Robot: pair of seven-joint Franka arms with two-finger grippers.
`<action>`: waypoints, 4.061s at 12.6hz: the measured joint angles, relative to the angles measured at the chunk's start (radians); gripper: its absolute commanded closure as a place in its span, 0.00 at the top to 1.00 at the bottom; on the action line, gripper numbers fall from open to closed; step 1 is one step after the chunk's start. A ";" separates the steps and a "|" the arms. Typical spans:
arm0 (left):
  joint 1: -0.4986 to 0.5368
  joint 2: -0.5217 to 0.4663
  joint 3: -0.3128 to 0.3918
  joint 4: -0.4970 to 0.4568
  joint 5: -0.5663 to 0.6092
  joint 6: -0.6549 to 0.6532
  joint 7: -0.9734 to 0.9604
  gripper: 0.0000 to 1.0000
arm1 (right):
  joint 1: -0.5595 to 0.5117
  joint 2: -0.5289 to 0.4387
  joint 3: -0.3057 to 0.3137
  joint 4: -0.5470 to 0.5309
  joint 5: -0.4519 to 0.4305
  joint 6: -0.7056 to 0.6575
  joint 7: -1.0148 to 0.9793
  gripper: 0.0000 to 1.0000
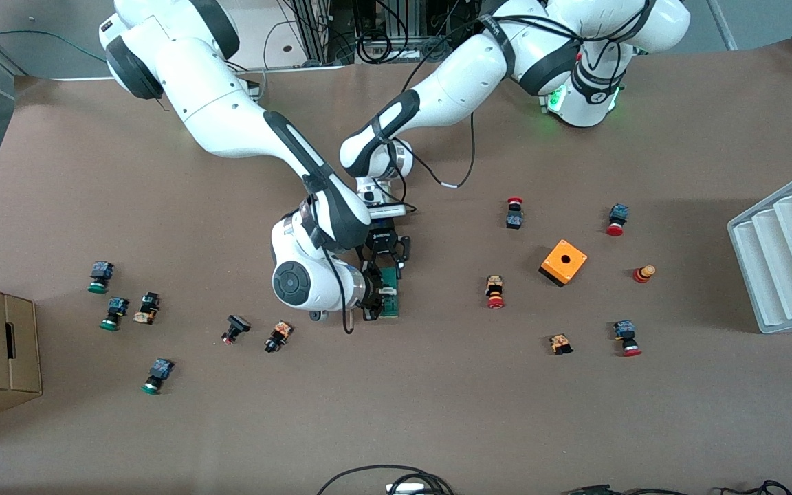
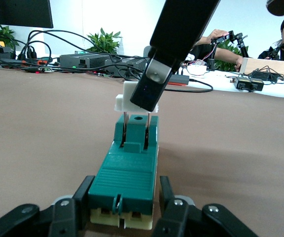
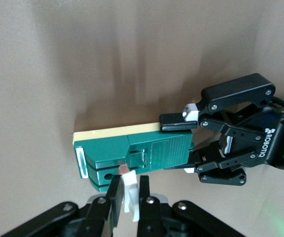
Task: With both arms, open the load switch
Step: 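Fold the white lever over onto the switch body with the right gripper, then open the right gripper and withdraw it from the switch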
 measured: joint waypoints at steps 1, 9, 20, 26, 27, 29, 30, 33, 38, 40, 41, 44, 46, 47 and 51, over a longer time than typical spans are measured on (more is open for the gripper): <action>0.000 0.000 0.000 0.000 0.000 0.000 0.000 0.54 | 0.000 -0.001 0.000 -0.002 0.000 0.000 0.000 0.25; 0.000 0.000 0.000 -0.001 -0.003 -0.002 0.000 0.56 | 0.002 -0.017 0.011 -0.004 0.000 -0.005 0.000 0.19; 0.000 0.000 0.000 0.000 -0.003 -0.002 0.000 0.57 | 0.003 -0.032 0.016 -0.035 0.001 -0.005 -0.025 0.16; 0.000 0.000 0.000 0.000 -0.003 -0.002 0.000 0.57 | 0.004 -0.038 0.024 -0.063 0.003 0.002 -0.044 0.16; 0.000 0.000 0.000 0.000 -0.003 -0.002 0.000 0.57 | 0.004 -0.040 0.025 -0.072 0.004 0.008 -0.047 0.16; 0.000 0.001 0.000 0.000 -0.003 -0.002 0.000 0.57 | 0.005 -0.041 0.028 -0.088 0.006 0.019 -0.055 0.16; 0.000 0.001 0.000 0.000 -0.003 -0.002 0.000 0.57 | 0.005 -0.041 0.028 -0.093 0.006 0.022 -0.058 0.16; 0.000 0.001 0.000 0.000 -0.003 -0.002 0.000 0.57 | 0.005 -0.041 0.028 -0.102 0.006 0.037 -0.064 0.16; 0.000 0.001 0.000 0.000 -0.002 -0.002 0.000 0.57 | 0.004 -0.045 0.023 -0.102 0.006 0.042 -0.064 1.00; 0.000 0.001 0.000 0.000 -0.002 -0.002 0.000 0.57 | -0.001 -0.062 0.018 -0.089 0.006 0.043 -0.065 1.00; 0.000 0.001 0.000 0.000 -0.002 -0.002 0.000 0.57 | -0.002 -0.076 0.012 -0.075 0.006 0.036 -0.068 1.00; 0.000 0.001 0.000 0.000 -0.002 -0.002 0.000 0.60 | -0.002 -0.125 -0.025 -0.022 -0.033 0.007 -0.122 1.00; 0.000 0.002 0.000 0.000 -0.002 -0.002 0.000 0.74 | -0.004 -0.165 -0.063 -0.009 -0.066 -0.005 -0.265 1.00; 0.000 0.002 0.000 0.000 -0.001 -0.002 0.000 0.88 | -0.006 -0.188 -0.092 -0.008 -0.070 -0.028 -0.341 1.00; 0.000 0.002 0.000 0.000 -0.001 0.001 0.006 1.00 | -0.094 -0.280 -0.138 -0.003 -0.072 -0.207 -0.671 1.00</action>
